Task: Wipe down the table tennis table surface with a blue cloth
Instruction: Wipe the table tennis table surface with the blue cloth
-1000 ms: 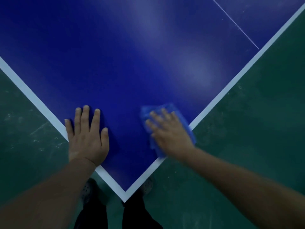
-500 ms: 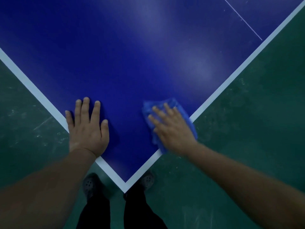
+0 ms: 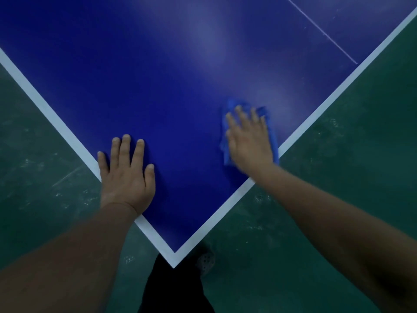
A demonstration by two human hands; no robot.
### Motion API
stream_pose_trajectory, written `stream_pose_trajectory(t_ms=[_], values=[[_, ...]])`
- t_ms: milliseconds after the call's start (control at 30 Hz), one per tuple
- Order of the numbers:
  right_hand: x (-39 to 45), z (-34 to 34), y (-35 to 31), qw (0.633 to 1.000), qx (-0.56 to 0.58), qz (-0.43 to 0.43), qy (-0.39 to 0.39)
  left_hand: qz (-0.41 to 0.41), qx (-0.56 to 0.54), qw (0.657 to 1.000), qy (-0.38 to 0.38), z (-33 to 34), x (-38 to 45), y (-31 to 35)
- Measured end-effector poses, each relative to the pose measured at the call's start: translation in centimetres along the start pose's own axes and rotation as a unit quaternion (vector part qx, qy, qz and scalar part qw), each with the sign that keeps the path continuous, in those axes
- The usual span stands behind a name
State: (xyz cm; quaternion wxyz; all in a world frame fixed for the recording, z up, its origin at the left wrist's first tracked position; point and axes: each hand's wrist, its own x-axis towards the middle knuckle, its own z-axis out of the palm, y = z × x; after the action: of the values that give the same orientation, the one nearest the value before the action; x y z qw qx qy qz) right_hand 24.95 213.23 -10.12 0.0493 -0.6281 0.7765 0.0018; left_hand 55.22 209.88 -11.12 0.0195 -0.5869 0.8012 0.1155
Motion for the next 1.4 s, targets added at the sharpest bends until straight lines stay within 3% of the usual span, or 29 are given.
stream_pose_trajectory(t_ms=[67,133,200,267,333,367,433,533,600,633,700,767,800,867,933,967,1000,1100,1167,1400], values=[[-1.3,-0.1,0.9,0.991,-0.014,-0.125,-0.044,-0.002,0.000,1.000,-0.001,0.0,0.1,0.0],[0.8,0.0,5.4,0.991,-0.046,-0.118,-0.042,-0.003,0.001,1.000,-0.002,0.0,0.1,0.0],[3.8,-1.0,10.2,0.998,-0.047,0.026,-0.039,-0.007,0.001,1.000,-0.005,-0.1,0.0,0.2],[5.1,-1.6,11.5,0.979,0.024,0.202,-0.023,-0.009,-0.001,1.000,-0.003,-0.1,0.0,0.2],[4.9,-1.5,8.7,0.963,0.062,0.262,0.008,-0.004,-0.004,1.000,-0.002,-0.1,0.0,0.1],[4.3,-1.3,6.6,0.972,0.053,0.229,0.017,-0.001,-0.003,1.000,-0.001,0.0,0.0,0.1],[2.7,-0.1,2.9,0.997,0.024,0.071,0.024,-0.002,0.001,1.000,-0.001,0.0,-0.1,0.1],[1.5,0.1,3.3,0.988,-0.005,-0.149,-0.030,-0.009,0.009,1.000,-0.002,0.0,-0.1,0.2],[3.7,-0.3,7.5,0.985,-0.012,-0.169,-0.034,-0.010,0.038,0.999,-0.005,-0.1,-0.2,0.2],[5.3,-0.6,10.1,0.993,-0.011,-0.119,-0.021,-0.014,0.053,0.999,-0.004,-0.2,-0.2,0.3],[8.4,-2.0,14.8,0.998,0.010,0.060,-0.018,-0.033,0.058,0.998,0.009,-0.4,-0.2,1.3],[10.0,-2.8,16.5,0.973,0.060,0.221,-0.014,-0.047,0.036,0.998,0.023,-0.6,0.7,3.4],[10.0,-2.7,15.6,0.966,0.061,0.252,-0.009,-0.044,0.022,0.998,0.028,-0.6,1.6,4.9],[8.6,-2.1,12.0,0.985,0.040,0.165,0.008,-0.031,-0.008,0.999,0.031,-0.3,3.7,7.9],[6.0,-0.9,9.6,0.999,0.004,-0.036,-0.036,-0.037,-0.028,0.999,0.017,0.1,5.5,10.3],[5.6,-0.7,10.2,0.994,-0.016,-0.096,-0.046,-0.047,-0.026,0.999,0.008,0.4,6.0,11.0],[6.4,-0.9,12.1,0.994,-0.017,-0.097,-0.044,-0.055,-0.021,0.998,0.002,0.7,6.2,11.3],[9.4,-1.9,18.6,0.991,-0.004,0.128,-0.028,-0.063,-0.013,0.998,0.000,1.1,6.2,11.3],[9.6,-1.9,19.5,0.984,0.019,0.171,-0.050,-0.058,-0.012,0.998,0.001,1.1,6.2,11.2],[7.7,-0.4,4.7,0.997,0.001,-0.073,-0.012,-0.052,-0.019,0.998,0.039,1.7,6.1,11.0]])
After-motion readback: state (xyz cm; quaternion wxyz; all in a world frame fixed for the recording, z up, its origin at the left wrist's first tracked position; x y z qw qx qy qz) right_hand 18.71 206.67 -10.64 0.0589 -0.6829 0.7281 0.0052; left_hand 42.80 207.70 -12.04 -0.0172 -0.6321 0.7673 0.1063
